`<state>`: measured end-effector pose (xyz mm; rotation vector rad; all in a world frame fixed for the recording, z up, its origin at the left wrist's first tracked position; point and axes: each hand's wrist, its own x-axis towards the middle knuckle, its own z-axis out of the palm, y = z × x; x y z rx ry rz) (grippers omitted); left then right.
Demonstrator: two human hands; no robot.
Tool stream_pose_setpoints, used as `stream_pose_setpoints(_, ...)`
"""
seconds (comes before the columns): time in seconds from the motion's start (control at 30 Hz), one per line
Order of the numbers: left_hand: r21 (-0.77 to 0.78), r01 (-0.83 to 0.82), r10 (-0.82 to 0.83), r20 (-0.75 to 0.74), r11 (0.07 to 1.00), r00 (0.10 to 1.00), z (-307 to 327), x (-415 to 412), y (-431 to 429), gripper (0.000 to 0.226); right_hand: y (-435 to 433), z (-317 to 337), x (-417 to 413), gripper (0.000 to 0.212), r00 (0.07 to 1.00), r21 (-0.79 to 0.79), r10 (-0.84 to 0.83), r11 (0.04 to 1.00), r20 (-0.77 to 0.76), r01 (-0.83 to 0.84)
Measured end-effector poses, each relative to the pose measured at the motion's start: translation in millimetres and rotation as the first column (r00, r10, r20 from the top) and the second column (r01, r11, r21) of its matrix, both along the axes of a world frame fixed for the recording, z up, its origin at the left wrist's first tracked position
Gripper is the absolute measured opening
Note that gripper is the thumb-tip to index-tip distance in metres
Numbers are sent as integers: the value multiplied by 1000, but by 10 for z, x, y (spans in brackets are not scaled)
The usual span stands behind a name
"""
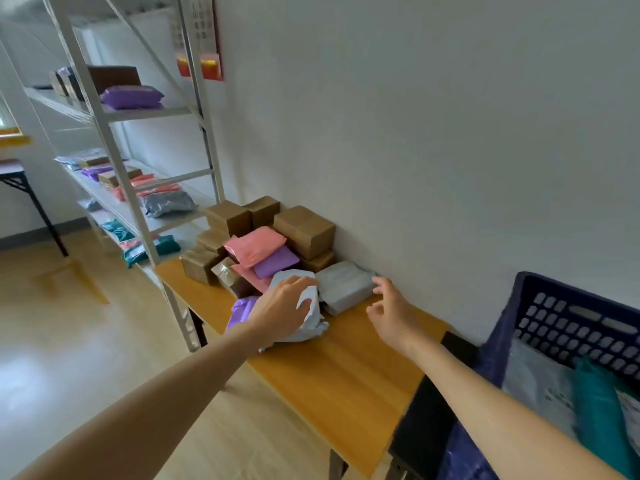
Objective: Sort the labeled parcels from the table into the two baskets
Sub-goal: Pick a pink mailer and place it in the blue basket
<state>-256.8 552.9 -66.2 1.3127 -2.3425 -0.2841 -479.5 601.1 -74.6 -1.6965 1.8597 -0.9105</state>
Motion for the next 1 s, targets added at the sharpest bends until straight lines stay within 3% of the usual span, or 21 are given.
stream_pose_setpoints(0.47, 116, -132, 133, 0, 984, 991, -585, 1588, -1098, 44, -1210, -521, 1425, 53, 995, 109, -50, 993, 80, 42)
stream_pose_setpoints(0.67, 186, -157, 167, -40, 970, 985, -929, 1775, -1569, 43, -1809, -806, 1659, 54, 998, 162, -28, 987, 60, 18)
stream_pose_setpoints(1.0, 273, -179, 191, -20, 945, 981, -1246, 1811, -2705, 42, -3012, -1289, 1973, 48, 982, 228, 8, 972, 187, -51)
